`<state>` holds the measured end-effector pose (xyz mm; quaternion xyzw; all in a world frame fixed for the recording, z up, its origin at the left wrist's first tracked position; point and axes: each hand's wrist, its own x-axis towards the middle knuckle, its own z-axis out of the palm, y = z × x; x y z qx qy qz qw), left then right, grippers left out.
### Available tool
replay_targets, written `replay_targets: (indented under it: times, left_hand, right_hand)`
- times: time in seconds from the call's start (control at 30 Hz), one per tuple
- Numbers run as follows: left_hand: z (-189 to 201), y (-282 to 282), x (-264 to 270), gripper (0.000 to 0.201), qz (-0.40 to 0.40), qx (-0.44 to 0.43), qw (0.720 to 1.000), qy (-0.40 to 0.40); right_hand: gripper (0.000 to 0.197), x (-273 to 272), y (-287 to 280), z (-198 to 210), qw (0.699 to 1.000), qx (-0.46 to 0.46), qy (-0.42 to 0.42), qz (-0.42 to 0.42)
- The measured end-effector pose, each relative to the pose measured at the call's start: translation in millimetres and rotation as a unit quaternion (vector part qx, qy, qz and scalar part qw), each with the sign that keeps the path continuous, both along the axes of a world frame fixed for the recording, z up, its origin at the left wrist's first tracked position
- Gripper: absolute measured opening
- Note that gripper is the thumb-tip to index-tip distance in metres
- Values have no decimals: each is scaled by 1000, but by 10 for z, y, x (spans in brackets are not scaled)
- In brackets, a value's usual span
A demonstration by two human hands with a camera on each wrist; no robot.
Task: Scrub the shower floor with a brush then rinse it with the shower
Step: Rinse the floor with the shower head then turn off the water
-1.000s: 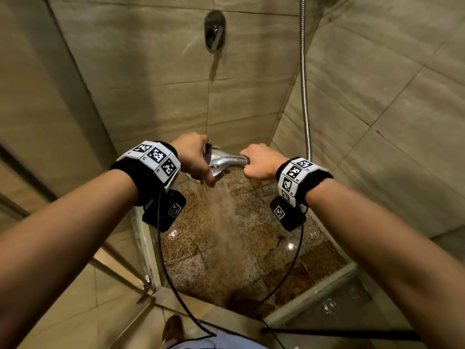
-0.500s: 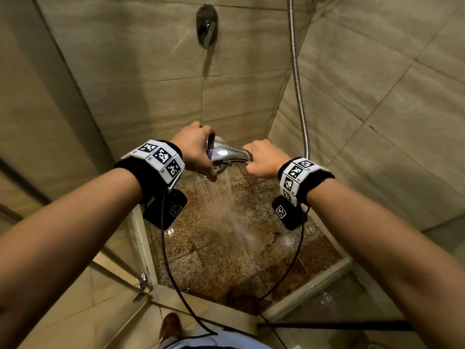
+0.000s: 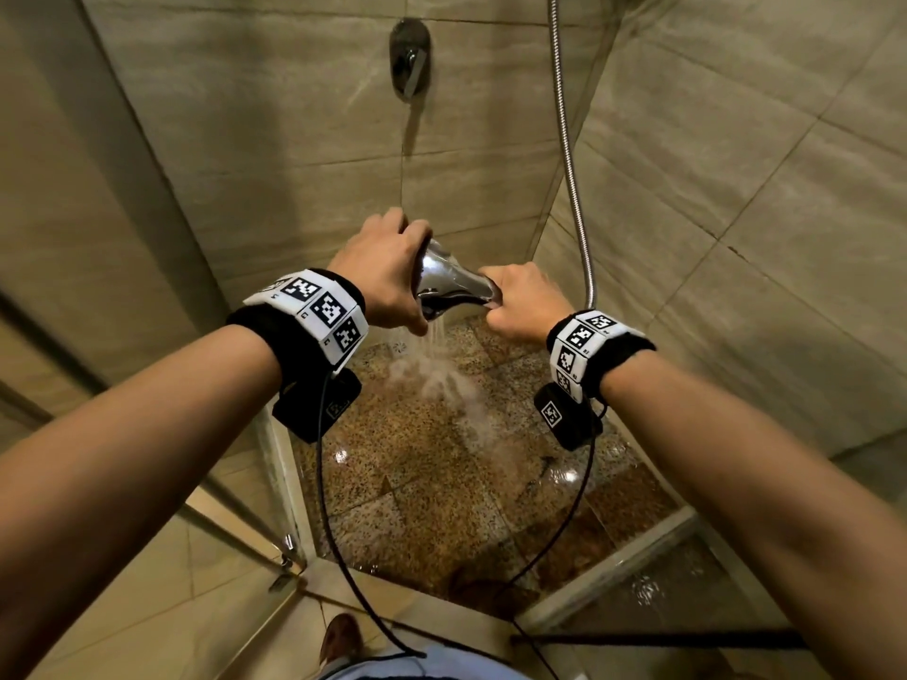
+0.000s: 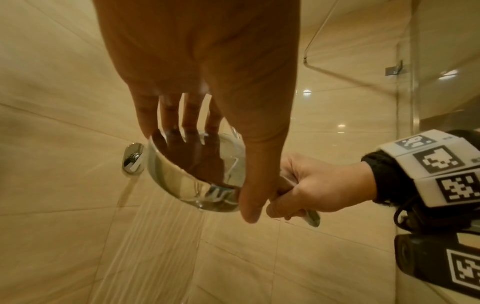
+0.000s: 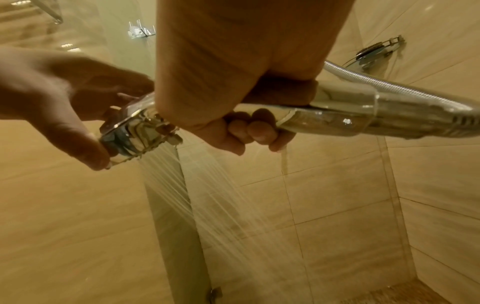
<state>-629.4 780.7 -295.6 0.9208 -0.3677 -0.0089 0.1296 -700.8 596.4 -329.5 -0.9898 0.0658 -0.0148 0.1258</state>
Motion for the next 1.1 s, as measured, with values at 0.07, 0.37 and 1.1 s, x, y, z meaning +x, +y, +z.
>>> replay_targets:
  times: [0.07, 0.37, 1.1]
  left_hand:
    - [18, -26, 1, 97, -5, 6, 1000, -6]
    - [-31, -192, -14, 65, 14, 34, 993, 108]
    - [-300, -618, -246, 94, 2, 1, 992, 127]
  right_hand:
    - [16, -3, -31, -1, 1000, 5, 0, -2]
    - [19, -33, -197, 122, 995, -7, 93, 21]
    - [12, -326, -588, 108, 989, -94, 113, -6]
